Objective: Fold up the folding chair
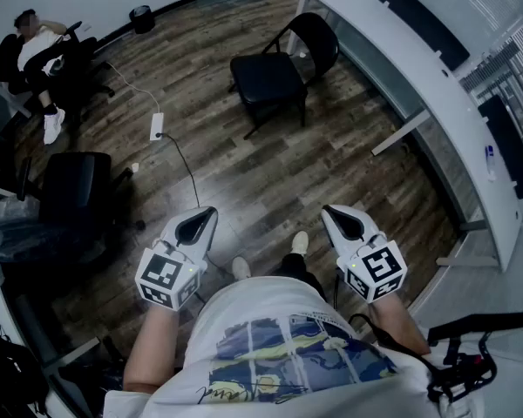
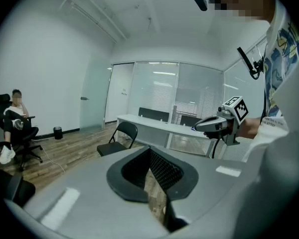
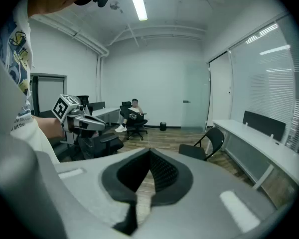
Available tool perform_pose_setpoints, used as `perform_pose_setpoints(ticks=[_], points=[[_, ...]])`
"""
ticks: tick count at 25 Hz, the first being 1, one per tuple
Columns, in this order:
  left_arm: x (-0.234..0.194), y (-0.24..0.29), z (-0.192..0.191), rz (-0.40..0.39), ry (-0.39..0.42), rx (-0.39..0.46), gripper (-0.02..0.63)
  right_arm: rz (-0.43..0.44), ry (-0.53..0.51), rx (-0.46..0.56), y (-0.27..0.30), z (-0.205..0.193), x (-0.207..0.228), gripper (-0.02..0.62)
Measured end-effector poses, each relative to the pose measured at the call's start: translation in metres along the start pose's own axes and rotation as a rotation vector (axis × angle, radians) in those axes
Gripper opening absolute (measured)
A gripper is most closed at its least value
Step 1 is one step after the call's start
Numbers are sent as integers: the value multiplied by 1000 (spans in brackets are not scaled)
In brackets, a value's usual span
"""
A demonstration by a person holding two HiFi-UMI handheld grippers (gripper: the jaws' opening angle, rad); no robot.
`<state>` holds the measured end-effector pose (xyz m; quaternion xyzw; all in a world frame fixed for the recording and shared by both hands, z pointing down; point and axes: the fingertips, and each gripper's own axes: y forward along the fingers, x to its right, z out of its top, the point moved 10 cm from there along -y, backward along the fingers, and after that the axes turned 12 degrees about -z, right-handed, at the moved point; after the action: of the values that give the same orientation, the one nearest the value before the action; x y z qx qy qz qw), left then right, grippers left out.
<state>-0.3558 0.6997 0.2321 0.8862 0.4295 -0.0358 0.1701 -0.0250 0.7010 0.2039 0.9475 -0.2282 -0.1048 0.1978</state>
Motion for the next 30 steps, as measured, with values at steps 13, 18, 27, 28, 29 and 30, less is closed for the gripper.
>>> perform_pose_setpoints(ticks=[13,18,27,28,29,30], points=[[-6,-10,-4,-15,-6,-22,0,19,-16,0,7,4,-10,2],[-6,-8,-4,-34,-5,-38,0,17,-11,-6,6,3,-10,3],[-8,10,2,-57,-30,-40,0,50,14,-27,8,-3,2,3],[-8,14,3,-56,-33,-40,0,49,16,-25,8,-3,6,3],[-7,17,5,-54,-33,-41,0,49,18,-22,9,-4,10,3],[-7,20,6,-50,-32,-42,0,51,20,-19,11,-4,13,3]])
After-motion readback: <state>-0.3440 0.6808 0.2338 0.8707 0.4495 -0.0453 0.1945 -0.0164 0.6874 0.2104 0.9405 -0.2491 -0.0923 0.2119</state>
